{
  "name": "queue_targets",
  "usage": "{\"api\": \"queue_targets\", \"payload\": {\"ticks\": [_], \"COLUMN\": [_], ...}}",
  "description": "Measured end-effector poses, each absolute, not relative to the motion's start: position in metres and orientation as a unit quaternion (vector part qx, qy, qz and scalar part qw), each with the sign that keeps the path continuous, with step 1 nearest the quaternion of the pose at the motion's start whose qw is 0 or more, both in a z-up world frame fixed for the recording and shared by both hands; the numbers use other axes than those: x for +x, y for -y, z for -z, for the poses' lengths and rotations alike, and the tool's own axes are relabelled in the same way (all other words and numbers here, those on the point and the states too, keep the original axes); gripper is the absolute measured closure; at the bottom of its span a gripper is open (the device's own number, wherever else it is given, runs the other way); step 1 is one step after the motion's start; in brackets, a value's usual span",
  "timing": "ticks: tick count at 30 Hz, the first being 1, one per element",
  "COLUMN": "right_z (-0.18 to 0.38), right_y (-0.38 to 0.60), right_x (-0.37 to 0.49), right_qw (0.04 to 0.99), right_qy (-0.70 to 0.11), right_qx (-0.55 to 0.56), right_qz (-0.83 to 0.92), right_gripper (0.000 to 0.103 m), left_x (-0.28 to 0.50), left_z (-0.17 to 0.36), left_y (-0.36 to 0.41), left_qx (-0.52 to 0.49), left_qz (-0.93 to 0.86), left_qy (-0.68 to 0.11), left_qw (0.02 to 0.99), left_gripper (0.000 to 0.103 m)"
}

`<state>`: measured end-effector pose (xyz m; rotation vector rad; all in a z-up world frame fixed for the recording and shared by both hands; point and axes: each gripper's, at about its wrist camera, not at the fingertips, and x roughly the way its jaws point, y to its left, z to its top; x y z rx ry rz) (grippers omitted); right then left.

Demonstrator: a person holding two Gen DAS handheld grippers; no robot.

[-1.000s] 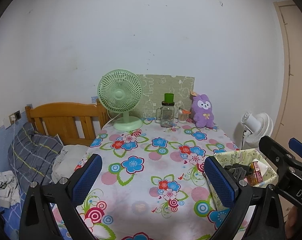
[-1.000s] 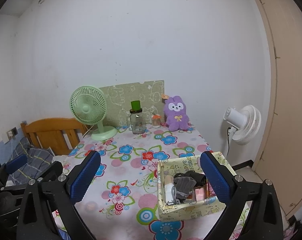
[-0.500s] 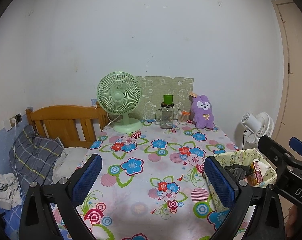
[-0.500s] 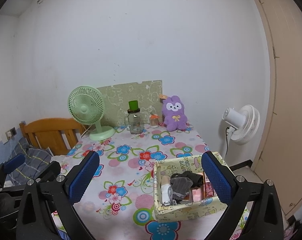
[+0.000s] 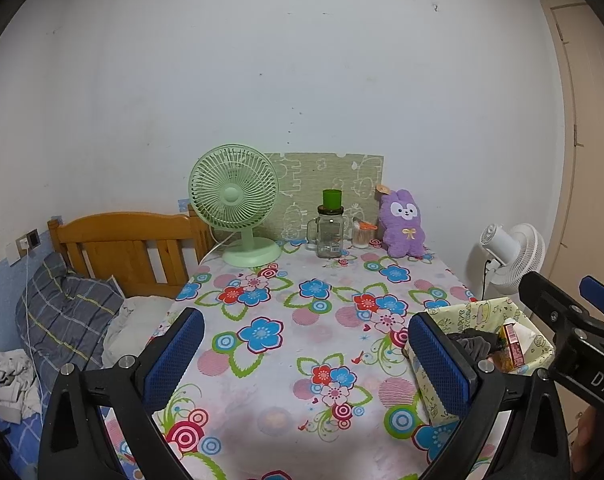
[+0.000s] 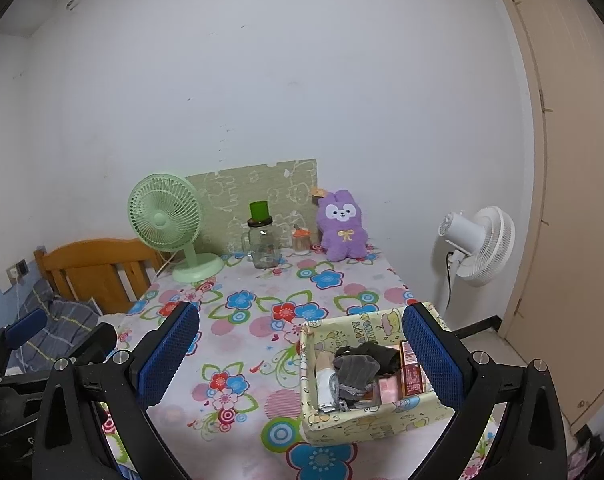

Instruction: Organize soft objects

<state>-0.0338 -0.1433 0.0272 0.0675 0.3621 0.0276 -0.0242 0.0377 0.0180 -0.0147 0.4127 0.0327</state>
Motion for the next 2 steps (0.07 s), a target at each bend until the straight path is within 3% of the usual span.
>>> {"api": "queue_targets", "payload": {"ticks": [2], "right_z": [-0.0266], "right_y": [0.1446], "right_x": [-0.0343], "right_qw": [0.983], "right_qy": [-0.18], "right_qx": [0.036], "right_qz": [-0.012], "right_gripper": [0.0], "left_x": [-0.0241], "left_z": [-0.0179], "left_y": [-0.0368], "left_qx": [-0.006], "left_qz": [-0.016], "left_qy": [-0.203], "left_qw": [0.979], "left_gripper": [0.0]}}
